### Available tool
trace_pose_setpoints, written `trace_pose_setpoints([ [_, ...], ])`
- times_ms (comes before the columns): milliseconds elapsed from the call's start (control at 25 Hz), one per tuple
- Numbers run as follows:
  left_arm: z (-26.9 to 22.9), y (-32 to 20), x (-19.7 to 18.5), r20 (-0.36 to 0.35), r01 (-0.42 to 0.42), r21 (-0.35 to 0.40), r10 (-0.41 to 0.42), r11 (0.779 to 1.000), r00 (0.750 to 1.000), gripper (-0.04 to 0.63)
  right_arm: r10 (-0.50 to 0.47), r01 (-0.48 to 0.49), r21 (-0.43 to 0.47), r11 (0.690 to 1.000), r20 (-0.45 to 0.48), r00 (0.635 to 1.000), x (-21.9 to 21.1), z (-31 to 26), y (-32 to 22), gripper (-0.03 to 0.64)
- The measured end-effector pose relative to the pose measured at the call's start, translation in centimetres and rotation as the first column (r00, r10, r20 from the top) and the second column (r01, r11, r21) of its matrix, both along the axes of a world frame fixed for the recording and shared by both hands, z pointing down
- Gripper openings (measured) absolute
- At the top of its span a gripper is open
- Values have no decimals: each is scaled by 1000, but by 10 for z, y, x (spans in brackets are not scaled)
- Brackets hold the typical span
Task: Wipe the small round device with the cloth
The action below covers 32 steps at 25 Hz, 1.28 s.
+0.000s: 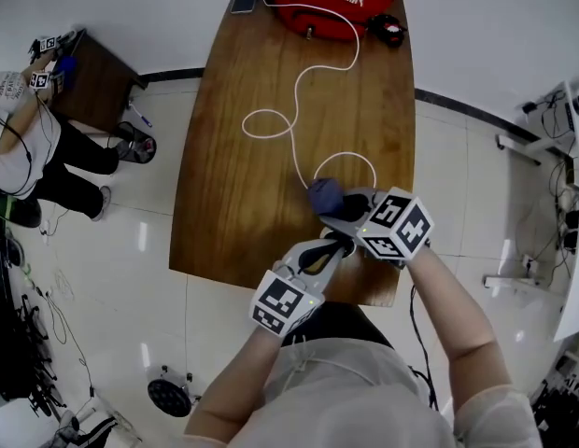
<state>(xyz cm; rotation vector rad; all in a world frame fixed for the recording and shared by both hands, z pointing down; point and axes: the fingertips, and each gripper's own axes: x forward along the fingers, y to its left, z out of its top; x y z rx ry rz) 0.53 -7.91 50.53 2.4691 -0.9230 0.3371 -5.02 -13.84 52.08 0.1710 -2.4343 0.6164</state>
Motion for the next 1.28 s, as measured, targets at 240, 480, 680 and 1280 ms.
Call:
trace_pose_setpoints([
  [240,-1,0,-1,-27,7,1,-7,1000,1000,6,-58,50,-151,987,-49,997,1,46,0,112],
  [480,-1,-1,-1,-52,24,1,-23,1000,998,6,-67,40,-259,965,-95,993,2,83,-9,112],
  [680,-5,-7,-6,-103,60,-30,-63,998,993,6,23,-56,-212,976,-155,988,15,94,-31,114],
  [1280,-16,13,-111,-42,332,-4,-331,943,943,6,-214,207,-52,977,-218,952,-42,34,2,114],
])
